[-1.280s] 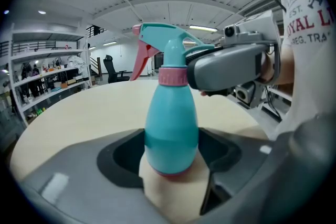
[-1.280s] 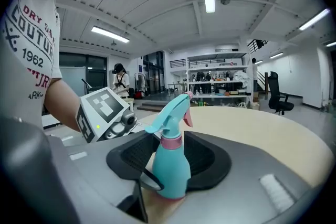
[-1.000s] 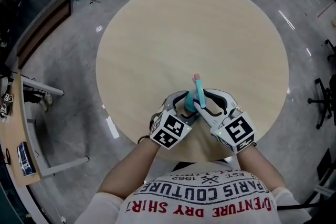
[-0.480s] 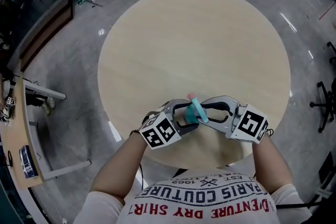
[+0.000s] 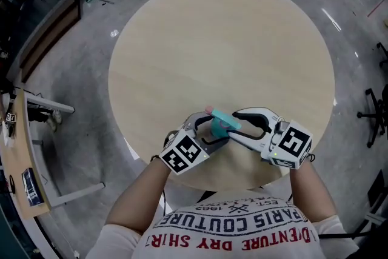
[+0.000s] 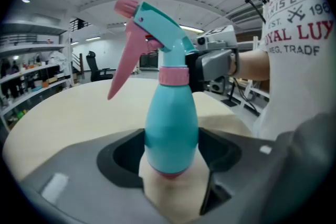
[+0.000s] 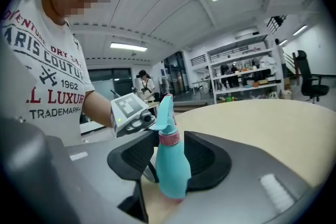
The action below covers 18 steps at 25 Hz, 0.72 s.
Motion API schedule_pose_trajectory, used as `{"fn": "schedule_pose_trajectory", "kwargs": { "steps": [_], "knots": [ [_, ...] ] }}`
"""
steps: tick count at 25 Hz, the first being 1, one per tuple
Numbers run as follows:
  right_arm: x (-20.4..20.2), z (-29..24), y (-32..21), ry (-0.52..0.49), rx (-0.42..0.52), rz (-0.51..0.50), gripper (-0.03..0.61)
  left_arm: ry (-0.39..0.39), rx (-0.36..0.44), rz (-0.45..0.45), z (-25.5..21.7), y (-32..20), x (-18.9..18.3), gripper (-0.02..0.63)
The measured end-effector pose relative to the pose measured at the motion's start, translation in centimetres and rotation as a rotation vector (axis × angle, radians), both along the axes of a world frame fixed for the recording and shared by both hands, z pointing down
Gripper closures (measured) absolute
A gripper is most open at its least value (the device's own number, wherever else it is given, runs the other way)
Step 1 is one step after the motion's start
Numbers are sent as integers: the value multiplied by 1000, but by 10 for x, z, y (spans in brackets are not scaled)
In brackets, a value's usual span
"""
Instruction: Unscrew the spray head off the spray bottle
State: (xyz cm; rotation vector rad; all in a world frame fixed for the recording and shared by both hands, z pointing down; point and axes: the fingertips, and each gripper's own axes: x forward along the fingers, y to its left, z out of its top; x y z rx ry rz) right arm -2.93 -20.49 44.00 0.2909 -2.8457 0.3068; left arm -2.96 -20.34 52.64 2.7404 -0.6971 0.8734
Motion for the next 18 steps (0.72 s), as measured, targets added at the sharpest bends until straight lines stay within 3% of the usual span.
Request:
{"fn": "schedule_pose_trajectory", "kwargs": {
  "steps": [4,11,14,18],
  "knots": [
    [1,-2,-4,7,50,181,413,-5,19,-200,0,-6,0,299],
    [-1,2,-12,62,110,245,439,-47,28,-382,-1,-10,9,299],
    [-2,4,-12,68,123,224,442,-46,28,-361,1,-10,9,299],
    [-5,3,-4,56,108,98,445,-33,45,-180,2,-1,8,299]
  ]
}}
